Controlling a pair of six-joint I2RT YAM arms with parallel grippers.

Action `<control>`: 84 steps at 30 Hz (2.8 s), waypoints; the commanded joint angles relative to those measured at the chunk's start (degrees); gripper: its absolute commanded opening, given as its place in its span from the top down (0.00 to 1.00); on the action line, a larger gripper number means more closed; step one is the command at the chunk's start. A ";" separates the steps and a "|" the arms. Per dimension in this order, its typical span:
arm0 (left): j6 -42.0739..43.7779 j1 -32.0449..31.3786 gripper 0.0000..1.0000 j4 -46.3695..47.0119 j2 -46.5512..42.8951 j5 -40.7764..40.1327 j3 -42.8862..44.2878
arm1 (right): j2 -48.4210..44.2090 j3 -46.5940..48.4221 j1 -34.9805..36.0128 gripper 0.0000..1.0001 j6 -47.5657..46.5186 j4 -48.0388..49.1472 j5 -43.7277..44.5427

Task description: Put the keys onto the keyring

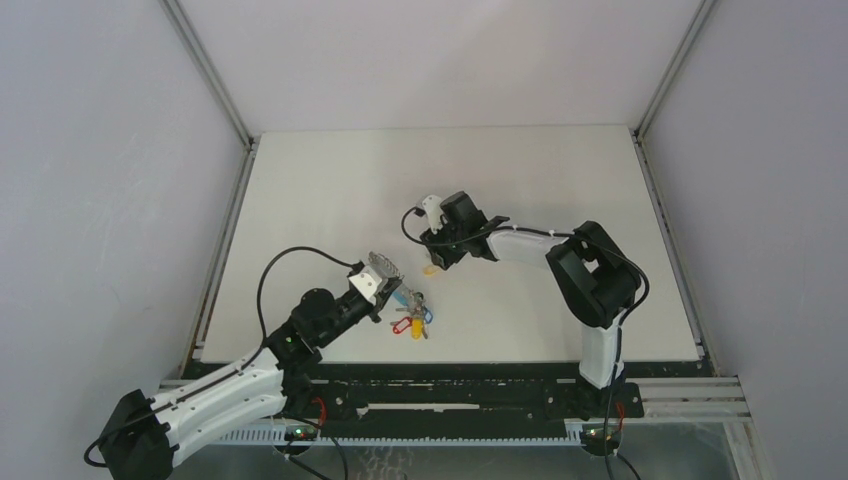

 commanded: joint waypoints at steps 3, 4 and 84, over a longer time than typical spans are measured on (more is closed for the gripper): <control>-0.95 0.31 1.00 3.62 -0.88 -0.14 -0.10 | 0.67 1.97 1.47 0.56 1.38 -4.82 5.84; -0.93 0.29 1.00 3.68 -0.80 -0.06 -0.07 | 0.30 1.97 1.57 0.56 1.63 -5.55 6.17; -1.04 0.31 1.00 4.28 1.45 2.45 0.37 | -22.16 -28.47 -0.29 1.00 7.20 10.59 -0.56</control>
